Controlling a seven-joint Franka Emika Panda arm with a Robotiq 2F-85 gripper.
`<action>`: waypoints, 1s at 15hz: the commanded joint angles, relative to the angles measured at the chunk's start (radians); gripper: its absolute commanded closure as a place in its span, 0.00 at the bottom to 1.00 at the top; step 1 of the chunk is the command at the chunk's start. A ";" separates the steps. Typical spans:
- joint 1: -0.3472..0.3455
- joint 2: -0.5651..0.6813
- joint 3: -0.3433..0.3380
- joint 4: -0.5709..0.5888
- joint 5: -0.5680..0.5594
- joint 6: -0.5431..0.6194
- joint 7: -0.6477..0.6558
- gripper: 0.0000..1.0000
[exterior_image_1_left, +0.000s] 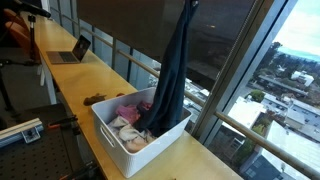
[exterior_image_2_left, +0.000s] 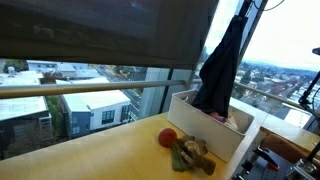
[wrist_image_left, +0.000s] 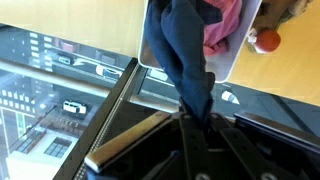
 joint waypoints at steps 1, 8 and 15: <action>-0.001 -0.064 0.003 -0.158 0.010 0.042 0.001 0.99; 0.008 -0.104 0.004 -0.323 0.008 0.085 0.003 0.99; 0.016 -0.135 -0.011 -0.397 0.011 0.098 0.001 0.99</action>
